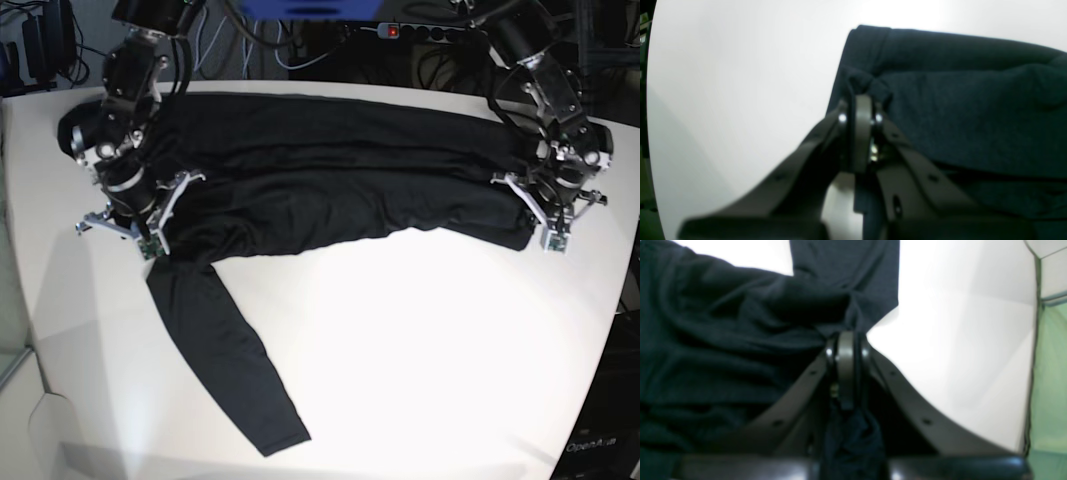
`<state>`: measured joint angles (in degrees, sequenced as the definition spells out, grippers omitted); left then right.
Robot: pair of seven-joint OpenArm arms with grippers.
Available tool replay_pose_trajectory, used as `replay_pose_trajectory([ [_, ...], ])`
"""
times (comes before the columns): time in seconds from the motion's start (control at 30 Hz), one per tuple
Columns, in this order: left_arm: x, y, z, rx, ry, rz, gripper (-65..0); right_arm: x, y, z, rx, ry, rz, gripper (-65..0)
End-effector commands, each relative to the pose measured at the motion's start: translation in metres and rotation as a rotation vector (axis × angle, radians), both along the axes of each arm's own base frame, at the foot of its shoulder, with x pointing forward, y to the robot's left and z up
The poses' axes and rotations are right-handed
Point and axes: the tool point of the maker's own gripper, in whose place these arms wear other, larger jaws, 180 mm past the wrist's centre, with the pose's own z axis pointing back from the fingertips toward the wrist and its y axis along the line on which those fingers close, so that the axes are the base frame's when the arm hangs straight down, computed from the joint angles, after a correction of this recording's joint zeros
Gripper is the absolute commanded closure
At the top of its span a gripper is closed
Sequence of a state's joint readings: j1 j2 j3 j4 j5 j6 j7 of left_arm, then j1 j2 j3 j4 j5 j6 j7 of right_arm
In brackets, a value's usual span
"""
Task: Fold the T-shirt properly
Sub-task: 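Release and regrasp the folded edge with the right gripper, then pull the folded shirt toward the robot base with both grippers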
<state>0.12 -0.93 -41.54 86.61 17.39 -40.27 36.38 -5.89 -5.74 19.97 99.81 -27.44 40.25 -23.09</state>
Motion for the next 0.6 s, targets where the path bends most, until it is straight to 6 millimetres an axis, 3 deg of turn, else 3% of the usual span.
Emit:
replay_pose_trajectory([
  [0.0,0.011,0.001,0.013,0.002,-0.053,0.002,0.0,0.004,0.002,0.013,0.002,-0.045,0.003,0.0],
  [0.4,0.011,0.001,0.013,0.003,-0.053,0.001,0.0,-0.034,-0.002,0.017,-0.035,-0.032,0.0,0.0],
  [0.57,0.011,0.002,0.014,0.005,-0.054,0.0,0.0,-0.04,-0.024,0.023,-0.074,-0.036,-0.039,0.0],
])
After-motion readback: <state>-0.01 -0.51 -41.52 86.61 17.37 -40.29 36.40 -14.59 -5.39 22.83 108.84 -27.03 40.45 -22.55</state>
